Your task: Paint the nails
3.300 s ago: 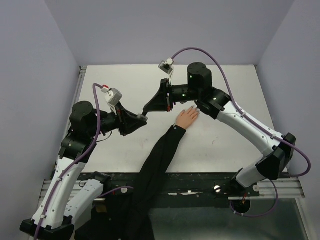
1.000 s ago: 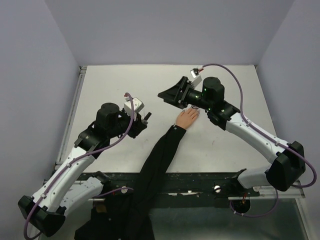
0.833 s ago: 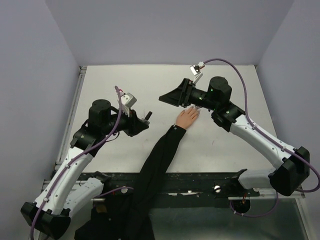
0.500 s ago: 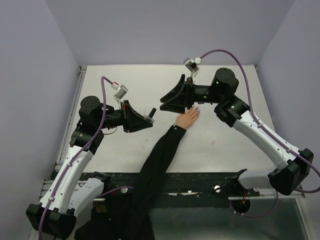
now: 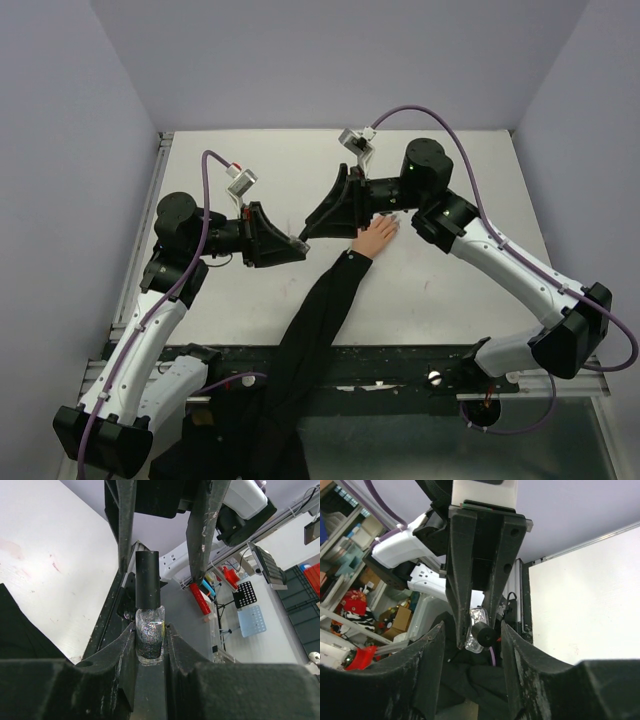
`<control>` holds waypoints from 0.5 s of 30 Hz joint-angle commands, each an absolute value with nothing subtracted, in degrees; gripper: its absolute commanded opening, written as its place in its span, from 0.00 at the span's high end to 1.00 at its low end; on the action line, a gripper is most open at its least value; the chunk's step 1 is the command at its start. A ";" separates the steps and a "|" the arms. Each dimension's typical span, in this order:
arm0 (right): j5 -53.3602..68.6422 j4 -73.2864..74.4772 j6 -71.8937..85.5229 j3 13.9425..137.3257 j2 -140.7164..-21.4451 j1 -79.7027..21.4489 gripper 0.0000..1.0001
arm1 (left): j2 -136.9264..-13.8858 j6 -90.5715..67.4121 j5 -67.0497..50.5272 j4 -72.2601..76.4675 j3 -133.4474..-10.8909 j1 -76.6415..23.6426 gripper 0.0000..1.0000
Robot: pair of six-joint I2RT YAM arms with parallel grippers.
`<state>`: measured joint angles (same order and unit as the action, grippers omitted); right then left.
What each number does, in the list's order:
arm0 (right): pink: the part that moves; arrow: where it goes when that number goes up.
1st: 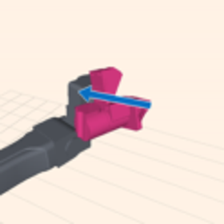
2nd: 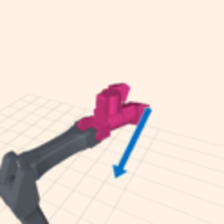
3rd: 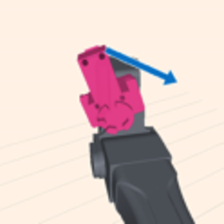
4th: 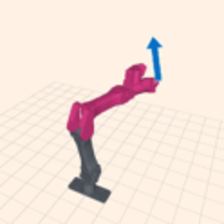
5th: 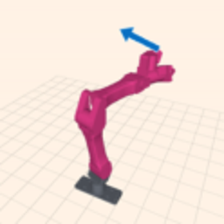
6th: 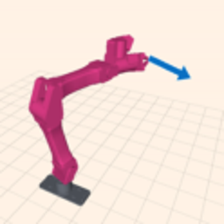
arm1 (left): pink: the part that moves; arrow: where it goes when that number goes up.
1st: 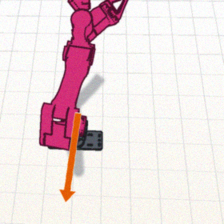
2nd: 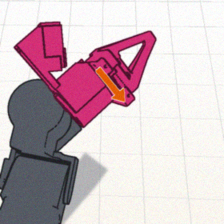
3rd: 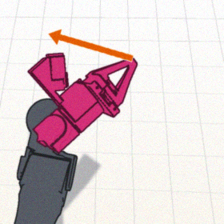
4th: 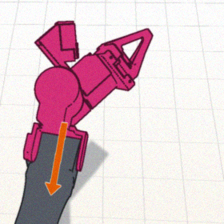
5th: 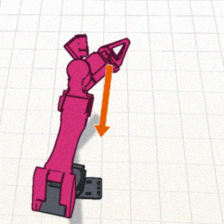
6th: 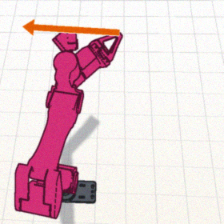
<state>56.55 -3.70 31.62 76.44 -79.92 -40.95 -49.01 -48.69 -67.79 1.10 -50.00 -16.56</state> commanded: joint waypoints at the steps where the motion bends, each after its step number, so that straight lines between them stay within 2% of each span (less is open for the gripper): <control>1: 59.50 -8.96 34.89 76.91 -79.98 -41.57 0.49 | -47.99 -48.96 -69.79 1.41 -50.62 -16.26 1.00; 11: 60.47 -6.07 33.75 77.87 -80.95 -42.54 0.62 | -47.72 -48.78 -69.52 0.79 -51.86 -16.17 1.00; 15: 60.56 -5.36 33.49 78.22 -81.12 -42.71 0.73 | -47.81 -48.87 -69.34 0.88 -51.86 -16.17 1.00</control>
